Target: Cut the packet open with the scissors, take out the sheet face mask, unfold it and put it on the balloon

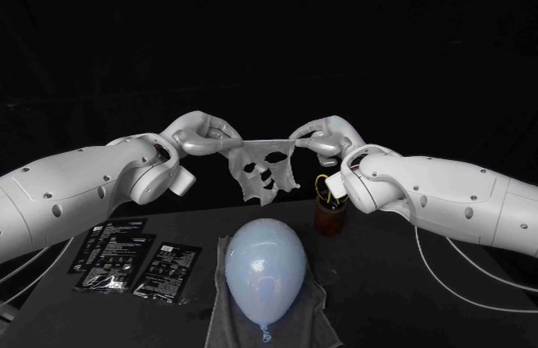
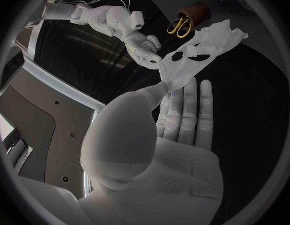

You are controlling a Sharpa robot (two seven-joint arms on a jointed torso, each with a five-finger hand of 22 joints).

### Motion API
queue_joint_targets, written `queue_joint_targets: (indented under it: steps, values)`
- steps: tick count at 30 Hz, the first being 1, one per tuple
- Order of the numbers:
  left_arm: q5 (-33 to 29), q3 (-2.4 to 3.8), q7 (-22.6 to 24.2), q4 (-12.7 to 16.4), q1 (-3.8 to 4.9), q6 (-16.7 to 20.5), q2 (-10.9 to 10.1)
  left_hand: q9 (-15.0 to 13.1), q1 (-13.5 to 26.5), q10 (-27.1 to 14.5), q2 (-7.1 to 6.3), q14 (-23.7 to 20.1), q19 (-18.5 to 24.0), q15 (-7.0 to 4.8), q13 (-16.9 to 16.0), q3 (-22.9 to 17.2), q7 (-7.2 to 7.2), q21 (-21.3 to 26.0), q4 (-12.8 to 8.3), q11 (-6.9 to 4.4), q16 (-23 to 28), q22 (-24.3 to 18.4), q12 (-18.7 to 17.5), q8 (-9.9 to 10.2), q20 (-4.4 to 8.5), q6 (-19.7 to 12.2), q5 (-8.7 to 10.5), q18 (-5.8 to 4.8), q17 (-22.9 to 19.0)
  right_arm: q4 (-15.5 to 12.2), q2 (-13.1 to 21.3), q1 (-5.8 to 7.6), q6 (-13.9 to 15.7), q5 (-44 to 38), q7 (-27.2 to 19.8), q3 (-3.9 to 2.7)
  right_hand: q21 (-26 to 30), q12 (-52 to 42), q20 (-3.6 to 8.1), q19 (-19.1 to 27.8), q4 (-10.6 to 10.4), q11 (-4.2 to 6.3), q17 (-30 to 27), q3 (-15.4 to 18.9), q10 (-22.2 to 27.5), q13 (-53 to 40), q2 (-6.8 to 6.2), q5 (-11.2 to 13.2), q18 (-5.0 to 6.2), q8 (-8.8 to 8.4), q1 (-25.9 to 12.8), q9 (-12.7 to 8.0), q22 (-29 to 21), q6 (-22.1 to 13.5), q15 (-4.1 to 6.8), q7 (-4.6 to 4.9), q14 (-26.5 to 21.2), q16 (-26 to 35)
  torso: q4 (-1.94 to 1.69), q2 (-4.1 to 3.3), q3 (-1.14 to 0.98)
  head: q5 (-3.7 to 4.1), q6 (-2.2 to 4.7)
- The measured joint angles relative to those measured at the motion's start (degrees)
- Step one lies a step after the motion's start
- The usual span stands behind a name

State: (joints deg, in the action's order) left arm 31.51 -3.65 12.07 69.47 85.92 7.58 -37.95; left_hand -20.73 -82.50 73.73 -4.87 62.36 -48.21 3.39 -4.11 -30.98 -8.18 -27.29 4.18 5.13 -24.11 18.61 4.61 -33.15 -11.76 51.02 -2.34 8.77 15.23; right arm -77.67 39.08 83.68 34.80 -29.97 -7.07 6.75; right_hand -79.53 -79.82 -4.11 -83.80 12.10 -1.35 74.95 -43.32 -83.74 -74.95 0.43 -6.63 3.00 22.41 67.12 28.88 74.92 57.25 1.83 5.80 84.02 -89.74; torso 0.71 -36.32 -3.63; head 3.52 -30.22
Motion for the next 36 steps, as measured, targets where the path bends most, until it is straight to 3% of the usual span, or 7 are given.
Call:
queue_joint_targets:
  steps: [8, 14, 26, 36]
  values:
    - [0.0, 0.69, 0.2, 1.9, 1.04, -1.7, -1.6, -0.4, 0.0, 0.0, 0.0, 0.0, 0.0, 0.0, 0.0, 0.0, 0.0, -0.2, 0.0, 0.0, 0.0, 0.1, 0.0, 0.1, 0.0, 0.0, 0.0, 0.0, 0.0, -4.1, 1.7, 0.48, 0.0, -0.4, -0.2, -0.06, 0.0, 0.0, -0.01, 0.0, 0.0, 0.01, 0.0, 0.0, 0.0, 0.0, -0.23, 0.3, 0.0, 0.0, -0.2, 0.1, 0.0, 0.0, 0.0, -0.01, 0.0, -0.1, -0.16, 0.49, -0.08, -0.19, 0.12]
    - [-0.1, 0.93, 0.3, 4.2, 2.8, -4.2, -2.5, -0.4, 0.0, 0.0, 0.0, 0.0, 0.0, 0.0, 0.0, 0.0, 0.0, -0.2, 0.0, 0.0, 0.0, 0.1, 0.0, 0.2, 0.0, 0.0, 0.0, -0.01, 0.1, -8.9, 4.7, 1.43, -0.1, 0.2, -0.7, -0.14, 0.0, 0.0, -0.01, 0.0, 0.0, 0.01, 0.0, 0.0, 0.0, 0.0, -0.23, 0.7, -0.01, -0.02, -0.2, 0.1, 0.0, 0.0, 0.0, -0.01, 0.0, -0.1, -0.26, 1.08, -0.06, -0.49, 0.18]
    - [-2.5, 1.85, -0.3, 13.1, 5.71, -11.4, -8.4, -0.4, 0.0, 0.0, 0.0, 0.0, 0.0, 0.01, 0.0, 0.0, 0.0, -0.2, 0.0, 0.0, 0.0, 0.2, -0.2, -0.1, 0.0, 0.0, -0.06, -0.02, 0.1, -21.8, 12.2, 4.0, -1.0, 2.3, -1.7, -0.19, 0.0, 0.0, -0.01, 0.0, 0.0, 0.01, 0.0, 0.0, 0.0, 0.0, -0.23, 0.7, 0.0, -0.09, -0.2, 0.0, 0.0, 0.0, 0.0, 0.02, 0.0, 0.0, -0.3, 2.64, 0.01, -1.01, 1.63]
    - [-7.6, 1.94, -1.9, 20.8, 6.23, -15.8, -12.9, -0.4, 0.0, 0.0, -0.01, 0.0, 0.0, 0.01, 0.0, 0.0, -0.05, -0.4, 0.0, 0.01, 0.0, 0.4, -0.2, -0.1, 0.0, 0.0, -0.2, -0.02, 0.2, -30.6, 17.9, 5.34, -1.4, 3.9, -2.7, 0.13, 0.0, 0.0, -0.02, 0.0, 0.0, 0.01, 0.0, 0.0, 0.0, 0.0, -0.23, 0.7, 0.0, -0.1, -0.2, 0.1, 0.0, 0.1, 0.0, 0.12, 0.0, 0.1, -0.28, 3.43, 0.08, -0.9, 3.33]
